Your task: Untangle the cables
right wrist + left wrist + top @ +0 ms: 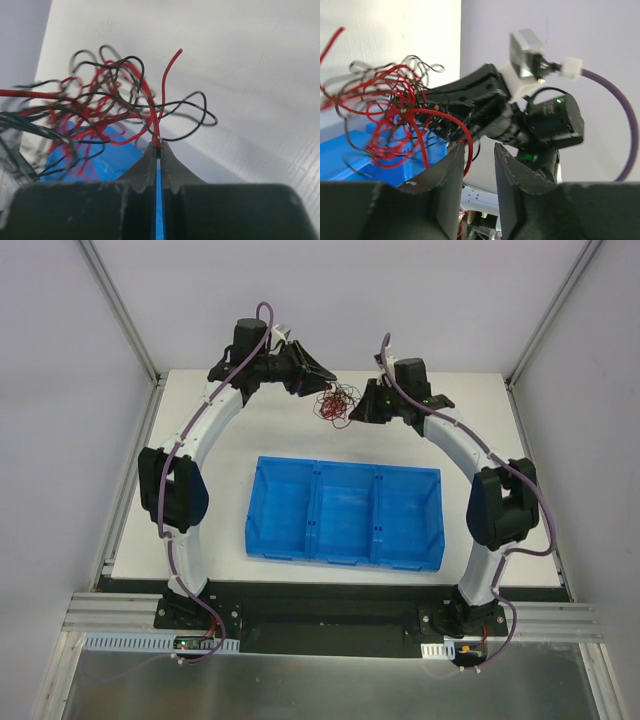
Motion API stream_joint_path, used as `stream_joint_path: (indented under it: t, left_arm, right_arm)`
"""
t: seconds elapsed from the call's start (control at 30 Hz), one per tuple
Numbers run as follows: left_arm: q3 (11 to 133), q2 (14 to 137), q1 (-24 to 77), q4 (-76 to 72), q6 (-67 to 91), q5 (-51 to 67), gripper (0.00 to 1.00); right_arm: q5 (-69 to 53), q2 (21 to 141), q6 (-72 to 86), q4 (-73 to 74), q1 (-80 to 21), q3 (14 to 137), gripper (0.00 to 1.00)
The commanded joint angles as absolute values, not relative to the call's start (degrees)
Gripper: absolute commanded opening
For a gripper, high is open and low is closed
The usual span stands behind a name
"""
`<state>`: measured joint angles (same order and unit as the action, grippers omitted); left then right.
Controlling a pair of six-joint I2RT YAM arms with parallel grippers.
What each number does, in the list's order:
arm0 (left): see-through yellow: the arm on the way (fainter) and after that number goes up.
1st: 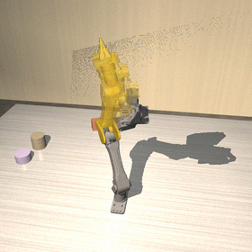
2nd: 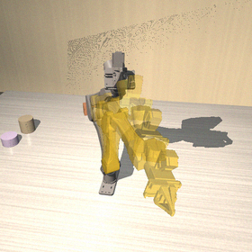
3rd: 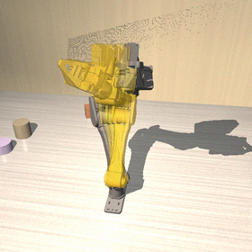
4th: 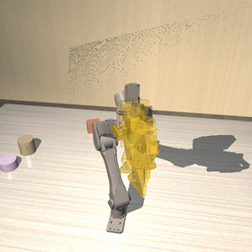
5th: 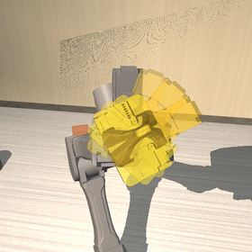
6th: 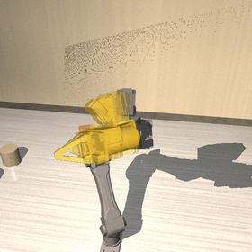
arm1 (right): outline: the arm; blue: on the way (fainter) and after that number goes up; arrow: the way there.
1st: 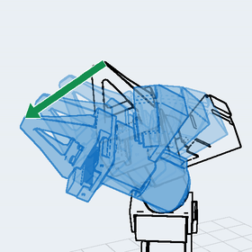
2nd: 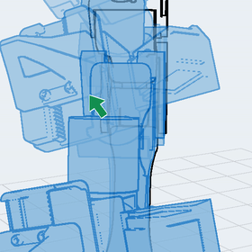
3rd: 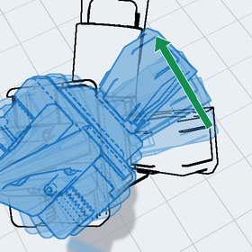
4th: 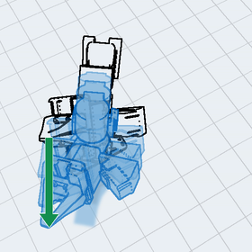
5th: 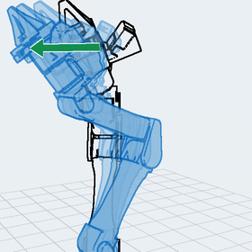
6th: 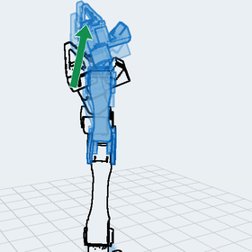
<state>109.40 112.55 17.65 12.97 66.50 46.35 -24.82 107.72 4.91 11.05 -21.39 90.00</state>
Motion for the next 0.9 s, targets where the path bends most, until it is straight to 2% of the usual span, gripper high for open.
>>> stream_joint_path:
  t: [0.0, 0.1, 0.4, 0.47, 0.57, 0.6, 0.63, 0.7, 0.73, 0.8, 0.87]
  left_arm:
    - [107.1, 109.1, 17.9, 12.0, 63.6, 46.5, 0.33]
    - [106.3, 109.0, 17.9, 12.0, 62.0, 46.1, 0.37]
    - [102.8, 108.1, 17.9, 12.0, 58.3, 45.4, 0.39]
    - [102.2, 108.4, 17.9, 12.0, 57.7, 45.4, 0.32]
    - [102.6, 109.4, 18.0, 13.3, 54.6, 44.5, 0.09]
    - [103.4, 109.8, 18.0, 16.1, 52.1, 43.0, 0.08]
    - [104.4, 109.9, 18.1, 18.4, 49.6, 40.9, 0.13]
    - [106.0, 110.1, 18.3, 20.9, 45.5, 39.2, 0.37]
    - [106.6, 110.3, 18.3, 20.8, 44.4, 39.2, 0.45]
    - [109.7, 111.4, 18.8, 20.8, 41.8, 40.1, 0.53]
    - [113.6, 113.3, 19.8, 20.7, 38.9, 41.2, 0.54]
  right_arm:
    - [-26.2, 99.4, 9.7, 11.4, -20.8, 90.6, 0.0]
    - [-26.8, 98.2, 9.3, 14.4, -20.4, 91.8, 0.0]
    - [-29.1, 97.6, 13.2, 13.8, -17.6, 91.6, 0.0]
    - [-29.1, 97.6, 13.2, 14.1, -17.3, 92.6, 0.0]
    - [-28.6, 97.6, 13.6, 14.8, -17.1, 94.3, 0.0]
    - [-28.3, 97.6, 13.6, 15.1, -17.1, 95.0, 0.0]
    - [-27.9, 97.6, 13.5, 15.5, -17.1, 95.4, 0.0]
    - [-27.8, 98.0, 13.3, 16.2, -17.0, 96.7, 0.0]
    - [-28.1, 98.6, 12.9, 16.8, -17.1, 97.5, 0.0]
    - [-29.0, 99.7, 12.7, 18.3, -17.1, 99.0, 0.0]
    - [-29.5, 99.7, 13.0, 19.1, -17.0, 99.5, 0.0]
